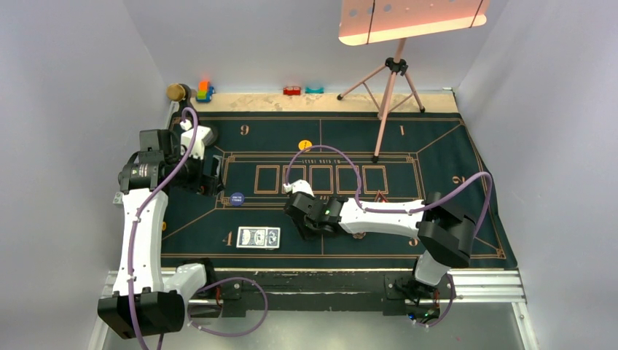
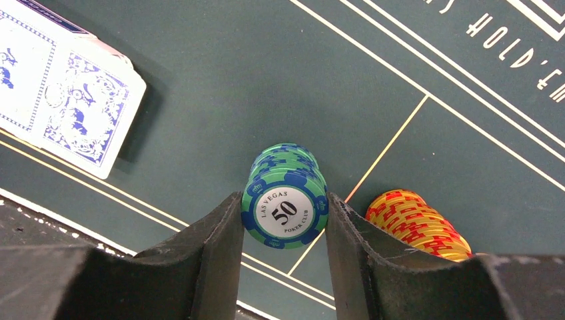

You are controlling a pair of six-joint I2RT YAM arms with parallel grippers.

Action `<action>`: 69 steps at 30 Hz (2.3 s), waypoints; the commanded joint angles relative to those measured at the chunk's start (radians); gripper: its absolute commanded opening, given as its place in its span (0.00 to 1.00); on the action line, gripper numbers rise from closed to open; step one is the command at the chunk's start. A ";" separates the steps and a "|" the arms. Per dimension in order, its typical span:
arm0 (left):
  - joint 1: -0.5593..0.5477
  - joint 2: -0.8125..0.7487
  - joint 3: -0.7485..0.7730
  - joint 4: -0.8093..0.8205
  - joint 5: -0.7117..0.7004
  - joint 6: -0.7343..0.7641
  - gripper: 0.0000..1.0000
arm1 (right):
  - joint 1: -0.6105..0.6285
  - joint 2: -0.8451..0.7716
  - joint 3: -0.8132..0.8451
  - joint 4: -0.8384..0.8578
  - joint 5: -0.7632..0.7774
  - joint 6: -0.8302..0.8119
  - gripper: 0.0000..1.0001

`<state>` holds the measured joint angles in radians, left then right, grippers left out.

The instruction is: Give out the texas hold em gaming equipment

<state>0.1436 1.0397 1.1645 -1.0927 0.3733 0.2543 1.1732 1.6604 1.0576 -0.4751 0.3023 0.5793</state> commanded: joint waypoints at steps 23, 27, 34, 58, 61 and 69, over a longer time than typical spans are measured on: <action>0.003 0.006 -0.004 0.033 0.049 -0.062 1.00 | -0.078 0.219 0.431 0.036 -0.019 -0.140 0.10; 0.004 -0.021 -0.023 0.045 0.049 -0.068 1.00 | -0.092 0.377 0.577 0.058 -0.046 -0.187 0.10; 0.004 -0.024 -0.040 0.063 0.047 -0.092 1.00 | -0.120 0.545 0.754 0.081 -0.080 -0.208 0.11; 0.003 -0.037 -0.043 0.066 0.064 -0.094 1.00 | -0.162 0.617 0.824 0.103 -0.114 -0.187 0.86; 0.003 -0.045 -0.039 0.062 0.057 -0.087 1.00 | -0.167 0.547 0.786 0.097 -0.099 -0.203 0.87; 0.005 -0.128 -0.075 0.143 -0.052 -0.104 1.00 | -0.150 0.238 0.466 0.063 -0.056 -0.172 0.93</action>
<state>0.1436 0.9768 1.1103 -1.0344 0.3801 0.1722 1.0088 2.0724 1.6299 -0.3912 0.1978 0.3866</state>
